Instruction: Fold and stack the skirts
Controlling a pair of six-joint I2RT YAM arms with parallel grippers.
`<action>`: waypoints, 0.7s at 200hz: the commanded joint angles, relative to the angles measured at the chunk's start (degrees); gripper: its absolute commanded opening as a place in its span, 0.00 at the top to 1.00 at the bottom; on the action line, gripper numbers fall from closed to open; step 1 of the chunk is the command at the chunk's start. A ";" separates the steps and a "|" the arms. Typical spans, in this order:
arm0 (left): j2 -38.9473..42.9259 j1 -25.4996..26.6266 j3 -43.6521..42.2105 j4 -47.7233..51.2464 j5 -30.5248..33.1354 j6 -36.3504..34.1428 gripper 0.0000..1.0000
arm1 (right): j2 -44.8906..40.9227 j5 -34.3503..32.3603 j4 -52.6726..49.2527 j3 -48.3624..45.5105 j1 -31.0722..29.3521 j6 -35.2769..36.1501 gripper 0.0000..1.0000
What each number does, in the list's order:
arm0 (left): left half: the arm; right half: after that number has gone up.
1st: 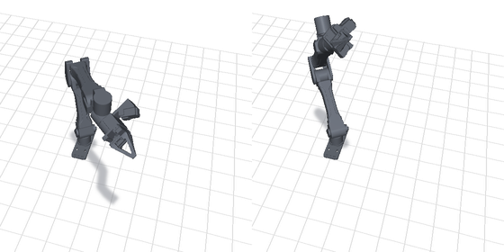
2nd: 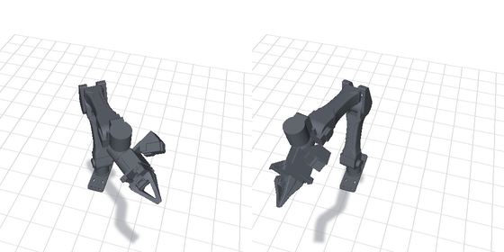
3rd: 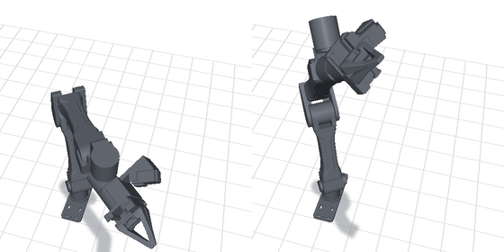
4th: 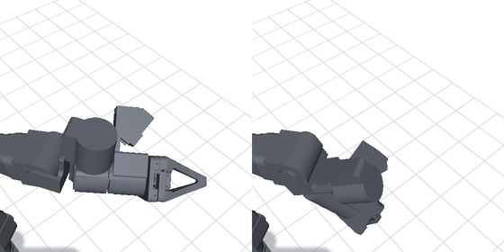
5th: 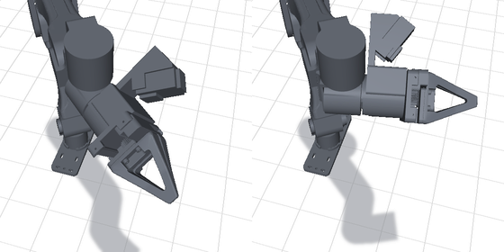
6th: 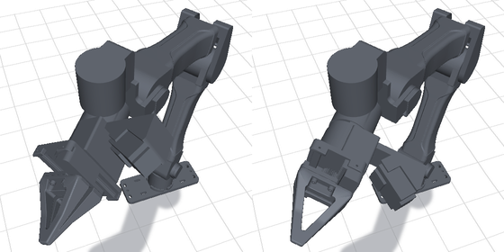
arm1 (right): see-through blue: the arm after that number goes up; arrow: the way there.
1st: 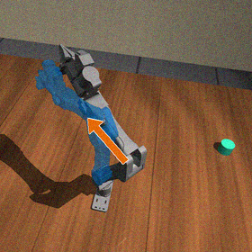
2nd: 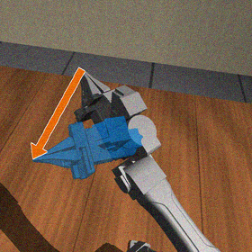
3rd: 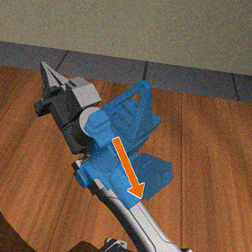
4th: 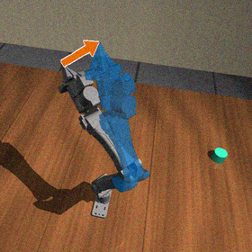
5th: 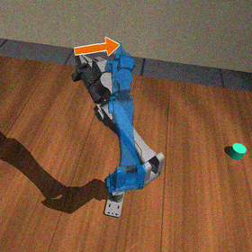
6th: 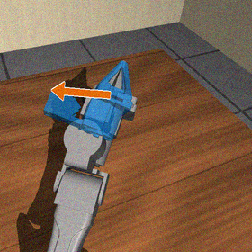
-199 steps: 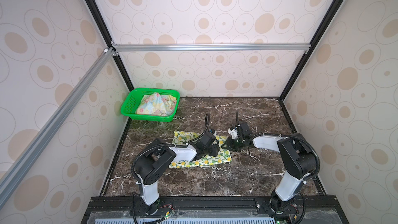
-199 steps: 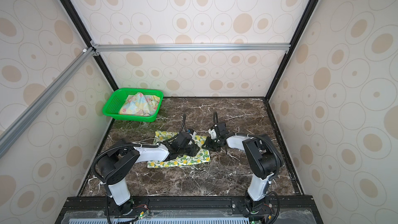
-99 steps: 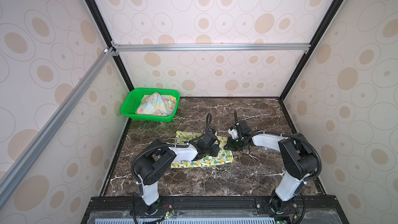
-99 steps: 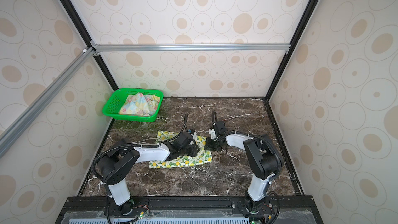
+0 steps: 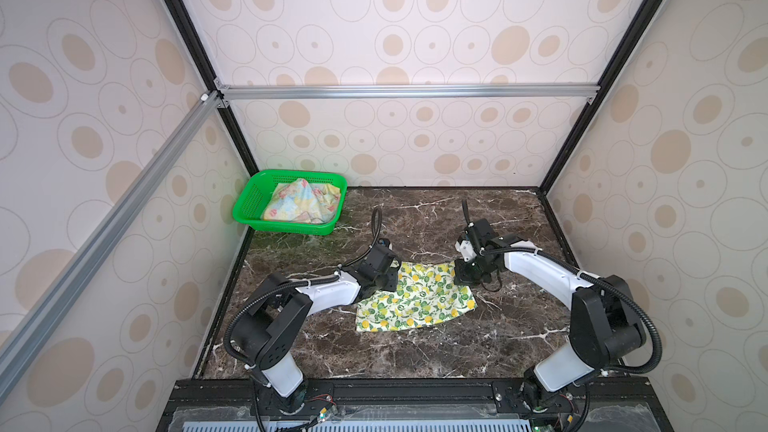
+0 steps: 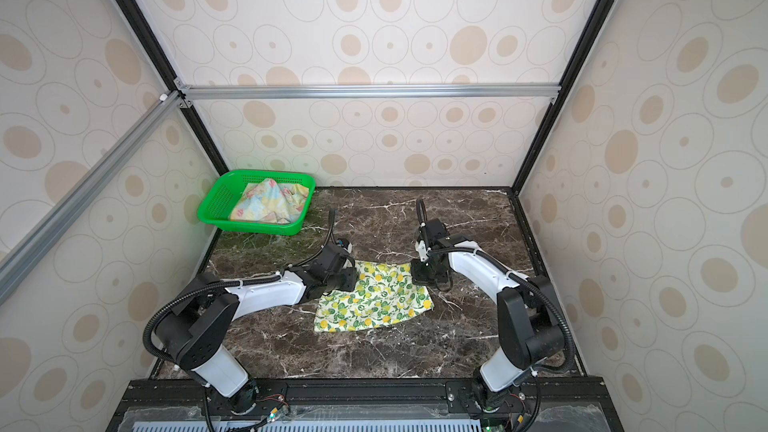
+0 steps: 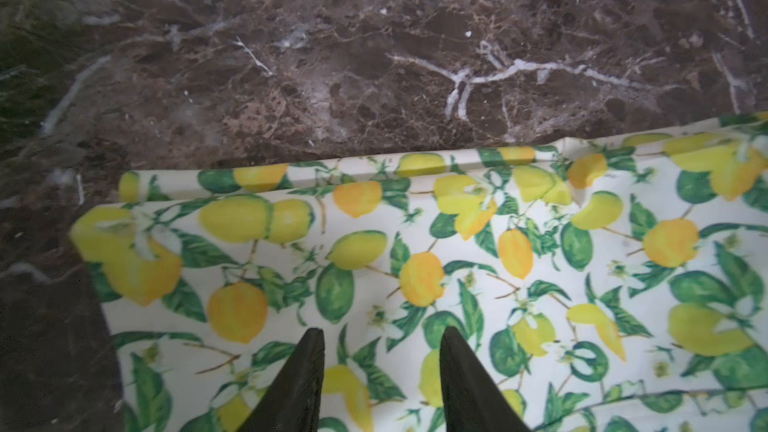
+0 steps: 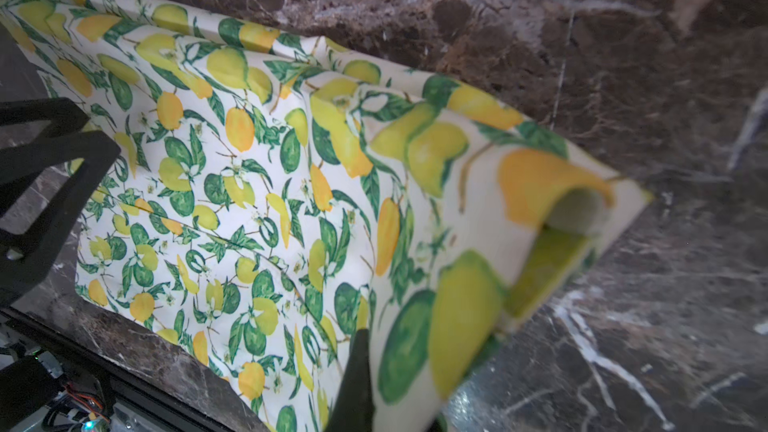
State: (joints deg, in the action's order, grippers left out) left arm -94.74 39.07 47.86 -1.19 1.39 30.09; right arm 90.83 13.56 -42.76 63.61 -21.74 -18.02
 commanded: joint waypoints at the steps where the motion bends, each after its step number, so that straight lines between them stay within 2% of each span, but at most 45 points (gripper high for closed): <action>1: 1.73 -0.12 -1.49 -0.38 -1.79 -1.23 0.55 | -1.03 -3.99 -8.80 2.91 0.38 3.28 1.00; 71: 4.57 0.54 -8.80 -6.12 -7.54 3.36 0.55 | -1.61 -14.16 -19.95 12.11 0.35 5.94 1.00; 140: -1.05 6.48 -9.58 -14.12 -9.95 10.44 0.57 | -0.84 -13.82 -22.45 16.84 -1.24 4.12 1.00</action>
State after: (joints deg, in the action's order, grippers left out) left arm -93.34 43.88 39.13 -11.11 -7.20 36.40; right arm 90.78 0.99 -62.15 78.43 -21.91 -13.45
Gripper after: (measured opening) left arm 0.429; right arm 0.060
